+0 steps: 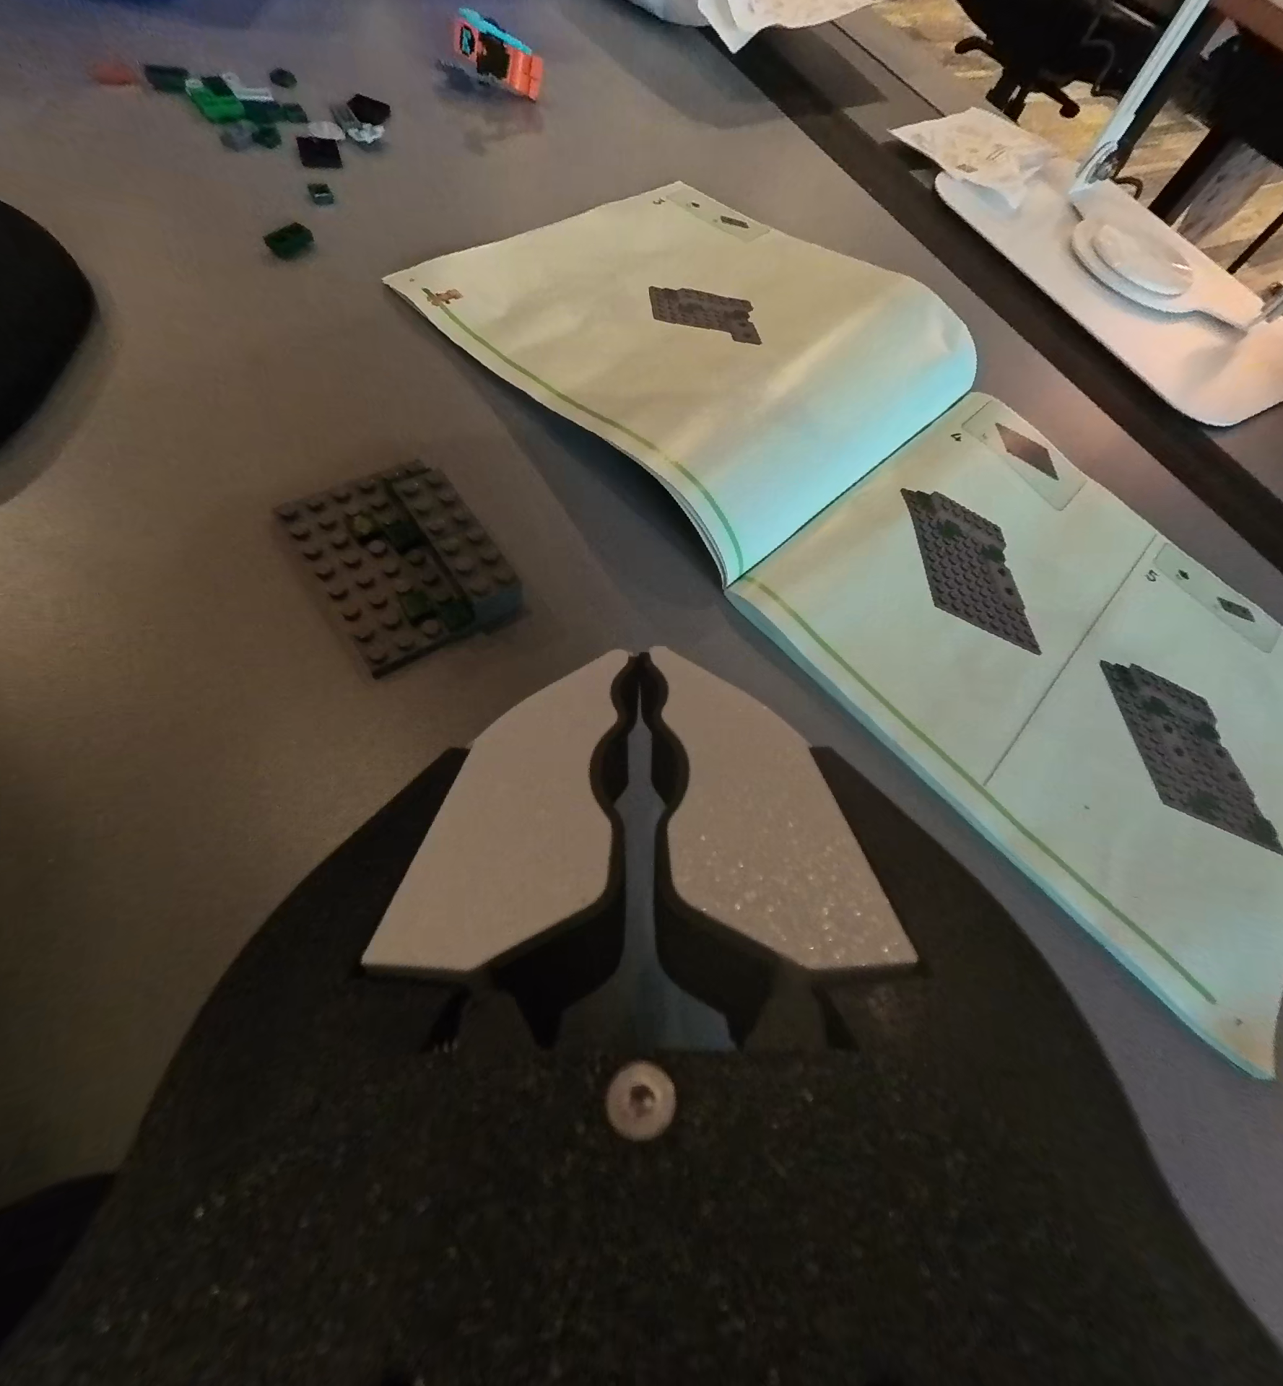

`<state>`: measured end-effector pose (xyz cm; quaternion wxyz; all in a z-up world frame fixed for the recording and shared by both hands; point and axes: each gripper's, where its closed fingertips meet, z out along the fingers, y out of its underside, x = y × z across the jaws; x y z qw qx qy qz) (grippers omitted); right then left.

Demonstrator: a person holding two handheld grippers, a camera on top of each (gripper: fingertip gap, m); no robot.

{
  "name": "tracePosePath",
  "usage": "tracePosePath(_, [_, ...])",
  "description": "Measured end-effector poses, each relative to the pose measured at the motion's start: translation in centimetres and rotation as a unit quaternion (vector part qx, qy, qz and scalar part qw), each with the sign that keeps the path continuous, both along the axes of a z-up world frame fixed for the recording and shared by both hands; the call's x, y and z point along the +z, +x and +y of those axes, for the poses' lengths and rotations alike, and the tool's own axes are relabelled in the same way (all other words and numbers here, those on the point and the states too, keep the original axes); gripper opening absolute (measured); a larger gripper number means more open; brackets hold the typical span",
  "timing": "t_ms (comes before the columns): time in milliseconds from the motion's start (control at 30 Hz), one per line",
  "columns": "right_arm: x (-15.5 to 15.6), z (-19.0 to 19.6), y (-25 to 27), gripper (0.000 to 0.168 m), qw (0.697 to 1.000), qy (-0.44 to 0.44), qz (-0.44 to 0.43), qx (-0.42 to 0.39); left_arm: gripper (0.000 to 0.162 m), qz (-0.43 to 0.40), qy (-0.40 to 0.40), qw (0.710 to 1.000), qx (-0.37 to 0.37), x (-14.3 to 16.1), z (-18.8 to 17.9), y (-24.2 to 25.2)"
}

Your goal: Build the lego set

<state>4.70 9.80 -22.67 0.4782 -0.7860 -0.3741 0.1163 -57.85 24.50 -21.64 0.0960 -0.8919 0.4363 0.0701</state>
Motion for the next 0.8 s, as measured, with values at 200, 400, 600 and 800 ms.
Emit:
tracePosePath(200, [-0.1, 0.0, -0.1, 0.0, 1.0, -0.001, -0.001, 0.0, 0.035, 0.014, -0.078, 0.997, -0.001, -1.0, -2.7, -0.4])
tracePosePath(400, [-0.2, 0.1, 0.0, 0.0, 1.0, -0.002, -0.001, -0.001, 0.044, 0.034, -0.093, 0.995, 0.015, -2.2, -3.7, -1.1])
tracePosePath(600, [-0.1, 0.0, 0.0, 0.0, 1.0, -0.001, -0.003, -0.001, 0.029, 0.056, -0.099, 0.993, 0.023, -2.6, -3.8, -1.5])
tracePosePath(800, [0.0, 0.0, 0.1, 0.0, 1.0, 0.002, 0.0, -0.001, 0.014, 0.078, -0.086, 0.993, -0.008, -2.6, -3.3, -0.7])
